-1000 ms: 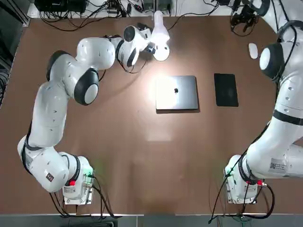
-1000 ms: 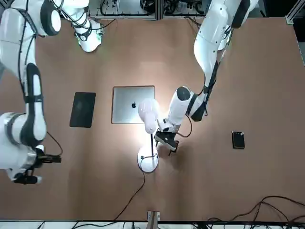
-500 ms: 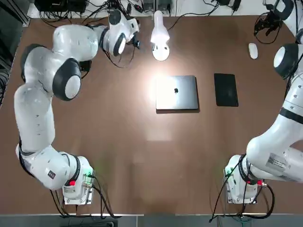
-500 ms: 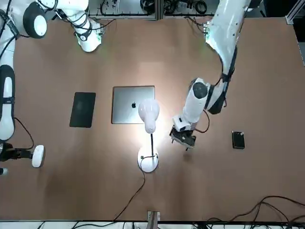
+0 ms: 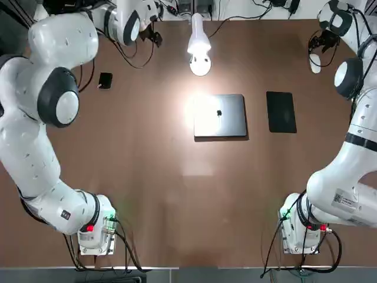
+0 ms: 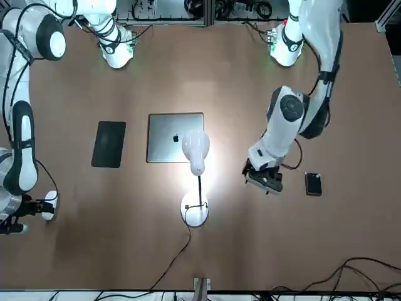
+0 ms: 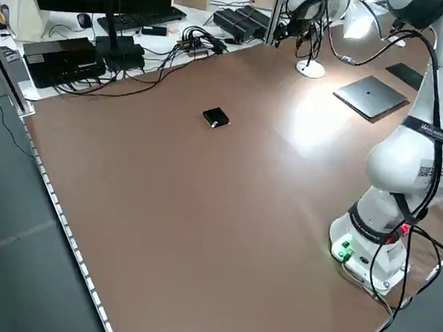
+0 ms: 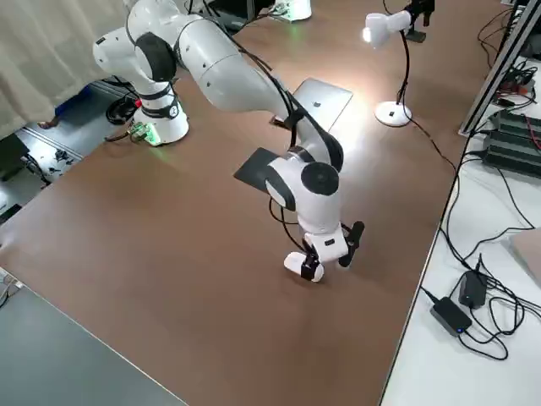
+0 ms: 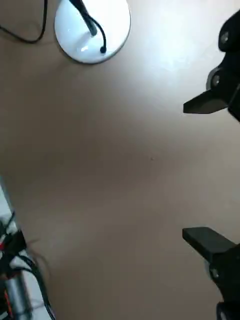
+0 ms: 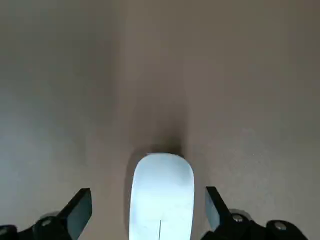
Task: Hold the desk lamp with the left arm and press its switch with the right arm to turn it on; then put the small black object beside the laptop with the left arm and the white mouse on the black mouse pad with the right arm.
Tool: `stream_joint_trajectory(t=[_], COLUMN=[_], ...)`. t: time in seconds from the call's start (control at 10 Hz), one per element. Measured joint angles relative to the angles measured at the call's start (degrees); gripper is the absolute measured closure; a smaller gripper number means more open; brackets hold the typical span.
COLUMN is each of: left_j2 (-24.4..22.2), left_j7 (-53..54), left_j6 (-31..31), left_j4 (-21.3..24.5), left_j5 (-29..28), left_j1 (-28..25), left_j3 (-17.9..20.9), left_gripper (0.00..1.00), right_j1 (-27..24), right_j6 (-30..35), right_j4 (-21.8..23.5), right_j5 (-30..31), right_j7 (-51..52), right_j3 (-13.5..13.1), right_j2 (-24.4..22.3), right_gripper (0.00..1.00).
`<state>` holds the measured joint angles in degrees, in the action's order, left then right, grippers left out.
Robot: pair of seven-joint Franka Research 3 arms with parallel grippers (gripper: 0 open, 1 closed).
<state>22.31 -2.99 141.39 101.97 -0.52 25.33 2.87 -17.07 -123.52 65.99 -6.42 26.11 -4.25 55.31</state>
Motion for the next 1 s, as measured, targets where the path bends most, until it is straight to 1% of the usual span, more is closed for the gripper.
stream_joint_trajectory(t=[0.1, 0.3, 0.5, 0.7, 0.9, 1.0], left_j2=[-2.9, -8.7, -14.0, -20.7, -26.9, -29.3], left_j7=[-0.5, -0.4, -0.4, -0.4, -0.5, -0.4], left_j6=[-4.3, -10.6, -17.7, -24.5, -34.1, -37.5], left_j4=[-0.1, 0.1, 1.3, 4.3, 6.0, 6.5], left_j5=[0.3, 0.5, 0.5, 1.2, 6.4, 7.2], left_j1=[-3.3, -10.4, -12.6, -15.0, -18.2, -20.1], left_j3=[-1.1, -5.3, -6.4, -6.9, -7.1, -7.1], left_gripper=[0.0, 0.0, 0.0, 0.0, 0.0, 0.0], right_j1=[-0.3, -0.5, -0.6, -0.6, -0.6, -0.7], right_j6=[0.0, 0.0, 0.0, -1.3, -2.0, -2.0], right_j4=[0.0, 0.2, 1.3, 2.4, 2.7, 2.7], right_j5=[0.0, 0.0, 0.0, 0.0, 0.0, 0.0], right_j7=[0.4, 0.9, 2.0, 2.7, 2.7, 2.7], right_j3=[0.0, -0.1, -0.1, -0.1, -0.1, -0.1], right_j2=[0.2, 0.3, 0.4, 0.6, 0.6, 0.7], right_gripper=[0.0, 0.0, 0.0, 0.0, 0.01, 0.17])
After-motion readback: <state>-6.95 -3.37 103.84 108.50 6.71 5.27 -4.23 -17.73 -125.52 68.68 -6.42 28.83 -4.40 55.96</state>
